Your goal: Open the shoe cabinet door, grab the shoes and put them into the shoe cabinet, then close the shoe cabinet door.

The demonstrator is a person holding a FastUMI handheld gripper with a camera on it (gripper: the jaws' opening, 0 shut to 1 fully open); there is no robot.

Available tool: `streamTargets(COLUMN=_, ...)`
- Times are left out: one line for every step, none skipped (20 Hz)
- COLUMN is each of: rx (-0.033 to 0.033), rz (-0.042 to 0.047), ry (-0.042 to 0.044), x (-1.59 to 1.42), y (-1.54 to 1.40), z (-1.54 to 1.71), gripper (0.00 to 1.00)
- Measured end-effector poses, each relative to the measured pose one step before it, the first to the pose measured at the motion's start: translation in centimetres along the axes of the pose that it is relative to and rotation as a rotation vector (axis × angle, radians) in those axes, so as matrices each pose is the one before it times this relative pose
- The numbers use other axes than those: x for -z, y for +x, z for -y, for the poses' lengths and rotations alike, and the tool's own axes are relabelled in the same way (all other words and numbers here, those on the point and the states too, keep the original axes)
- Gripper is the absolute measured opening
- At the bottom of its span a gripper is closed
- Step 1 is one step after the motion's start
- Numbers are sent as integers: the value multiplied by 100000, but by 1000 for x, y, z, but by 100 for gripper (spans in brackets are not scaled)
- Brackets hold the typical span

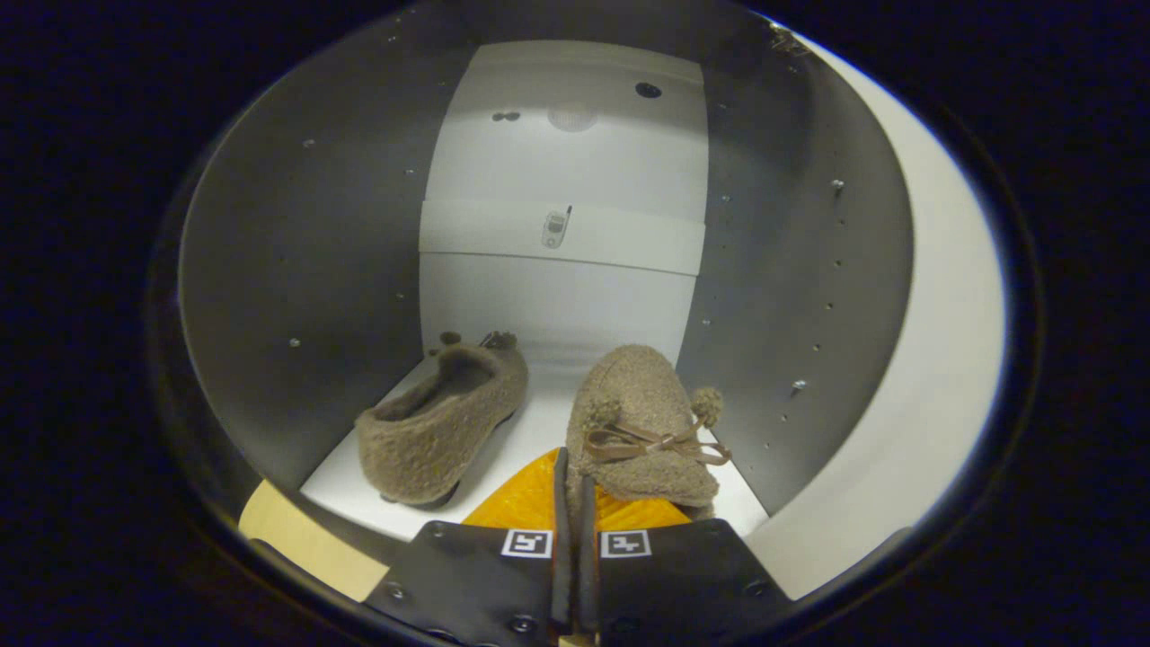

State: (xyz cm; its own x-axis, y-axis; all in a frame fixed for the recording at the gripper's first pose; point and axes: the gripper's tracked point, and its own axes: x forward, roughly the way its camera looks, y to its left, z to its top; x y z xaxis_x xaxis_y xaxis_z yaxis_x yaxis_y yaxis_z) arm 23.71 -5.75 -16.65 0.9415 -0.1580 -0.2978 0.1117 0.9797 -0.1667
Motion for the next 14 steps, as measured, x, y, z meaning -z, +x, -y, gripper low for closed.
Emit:
streamTargets(rx=57, rz=-451, ry=-678, x=-122, y=1234, z=-164, gripper=5)
streamTargets(rx=-564, rz=-308, ry=-322, x=-101, y=803, z=-234, gripper=5)
streamTargets(rx=1000, rz=1050, ry=-313, x=-392, y=773, z=166, gripper=6)
streamTargets(rx=-647, rz=2441, ry=769, x=-633, y=645, z=-89, gripper=6)
streamTargets(rx=-612, rz=1218, ry=1531, x=-285, y=732, z=-105, gripper=6)
streamTargets(rx=244, rz=-525, ry=812, x=-119, y=608, z=161, gripper=6)
streamTargets(rx=167, rz=-399, ry=459, x=-45, y=428, z=174, gripper=6)
streamTargets(rx=-503, rz=-365, ry=526, x=-177, y=753, z=9, gripper=6)
streamTargets(rx=-322, rz=-1000, ry=331, x=-37, y=637, z=17, gripper=7)
streamTargets(rx=-454, rz=-1066, ry=66, x=4, y=515, z=-5, gripper=7)
streamTargets(rx=-130, rz=-1143, ry=-262, x=87, y=449, z=97, gripper=7)
streamTargets(rx=-168, rz=-939, ry=-126, x=-62, y=457, z=54, gripper=7)
streamTargets(rx=-131, rz=-1423, ry=-47, x=147, y=499, z=44, gripper=8)
streamTargets(rx=94, rz=-1360, ry=5, x=58, y=389, z=150, gripper=8)
